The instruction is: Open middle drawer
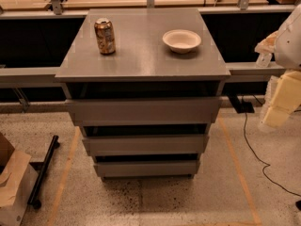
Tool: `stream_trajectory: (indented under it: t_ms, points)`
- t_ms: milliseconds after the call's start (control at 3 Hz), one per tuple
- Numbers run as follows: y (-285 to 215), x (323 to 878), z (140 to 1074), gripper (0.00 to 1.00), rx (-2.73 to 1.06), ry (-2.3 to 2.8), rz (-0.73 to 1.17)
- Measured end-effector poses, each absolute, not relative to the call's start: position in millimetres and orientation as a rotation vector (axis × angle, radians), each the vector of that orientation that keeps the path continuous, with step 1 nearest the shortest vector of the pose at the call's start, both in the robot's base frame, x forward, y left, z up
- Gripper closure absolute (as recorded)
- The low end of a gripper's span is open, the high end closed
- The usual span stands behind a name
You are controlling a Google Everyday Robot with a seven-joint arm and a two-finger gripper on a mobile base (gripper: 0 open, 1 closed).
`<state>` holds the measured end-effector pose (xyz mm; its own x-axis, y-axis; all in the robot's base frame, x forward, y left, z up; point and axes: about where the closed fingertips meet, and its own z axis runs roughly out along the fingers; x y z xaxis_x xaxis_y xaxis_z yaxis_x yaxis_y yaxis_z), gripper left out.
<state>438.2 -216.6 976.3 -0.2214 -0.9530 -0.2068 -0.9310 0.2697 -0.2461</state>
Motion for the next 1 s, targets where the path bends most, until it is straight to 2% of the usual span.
stream_trajectory:
  t_ms: [1000]
  points:
    - [-218,446,940,0.0,-1.676,2.194,-0.115]
